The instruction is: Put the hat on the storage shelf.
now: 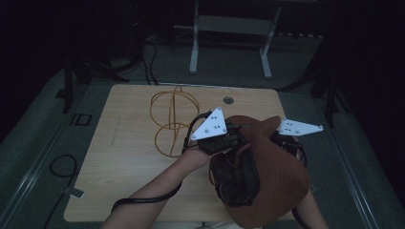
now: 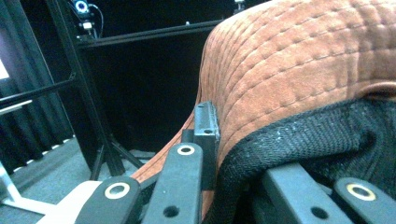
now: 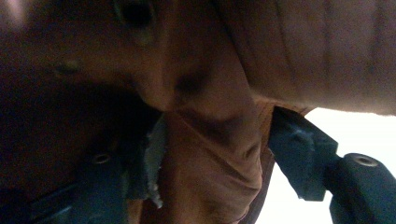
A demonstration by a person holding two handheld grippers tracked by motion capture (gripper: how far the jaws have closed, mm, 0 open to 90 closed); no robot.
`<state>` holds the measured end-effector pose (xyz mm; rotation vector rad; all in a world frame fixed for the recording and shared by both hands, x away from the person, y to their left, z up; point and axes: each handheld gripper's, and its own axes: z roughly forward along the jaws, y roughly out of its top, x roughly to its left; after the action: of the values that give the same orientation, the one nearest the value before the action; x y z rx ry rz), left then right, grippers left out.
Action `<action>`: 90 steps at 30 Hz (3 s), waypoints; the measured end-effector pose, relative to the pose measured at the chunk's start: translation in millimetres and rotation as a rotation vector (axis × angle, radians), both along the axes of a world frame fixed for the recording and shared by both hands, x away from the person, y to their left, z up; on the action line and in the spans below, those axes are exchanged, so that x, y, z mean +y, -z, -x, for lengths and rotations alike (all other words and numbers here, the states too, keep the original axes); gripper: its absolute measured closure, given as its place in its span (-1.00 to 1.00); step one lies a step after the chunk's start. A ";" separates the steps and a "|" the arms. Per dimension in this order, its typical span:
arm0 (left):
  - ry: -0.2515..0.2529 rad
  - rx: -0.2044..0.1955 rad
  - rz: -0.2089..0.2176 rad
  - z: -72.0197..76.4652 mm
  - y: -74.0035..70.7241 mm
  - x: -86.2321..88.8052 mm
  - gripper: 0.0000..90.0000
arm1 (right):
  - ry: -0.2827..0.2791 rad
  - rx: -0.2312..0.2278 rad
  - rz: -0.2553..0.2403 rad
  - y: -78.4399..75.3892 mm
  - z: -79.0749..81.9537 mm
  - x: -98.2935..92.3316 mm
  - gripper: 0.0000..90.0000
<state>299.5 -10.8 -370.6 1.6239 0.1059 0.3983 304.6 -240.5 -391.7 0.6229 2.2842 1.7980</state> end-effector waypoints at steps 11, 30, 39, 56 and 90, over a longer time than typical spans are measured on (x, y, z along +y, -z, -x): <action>-0.018 0.020 0.008 -2.8 -3.2 2.9 0.89 | -0.054 0.006 -0.015 -1.8 -1.4 4.7 0.92; -0.044 0.062 -0.080 -8.8 0.9 18.4 0.36 | -0.007 0.024 -0.046 -9.0 -4.8 -18.7 0.93; -0.099 0.098 -0.075 -12.1 12.1 41.8 0.34 | 0.012 0.011 -0.103 -15.3 -4.3 -36.3 0.94; -0.237 0.208 -0.171 3.4 87.0 104.9 0.34 | 0.112 -0.005 -0.161 -27.4 -18.4 -62.4 0.93; -0.745 0.494 -0.167 52.4 194.7 251.3 -0.67 | 0.134 0.027 -0.147 -43.2 -81.3 -27.1 0.93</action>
<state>247.1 240.6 -565.3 1.7814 1.0952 0.5678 385.8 -267.6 -348.5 0.8084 2.0855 1.9154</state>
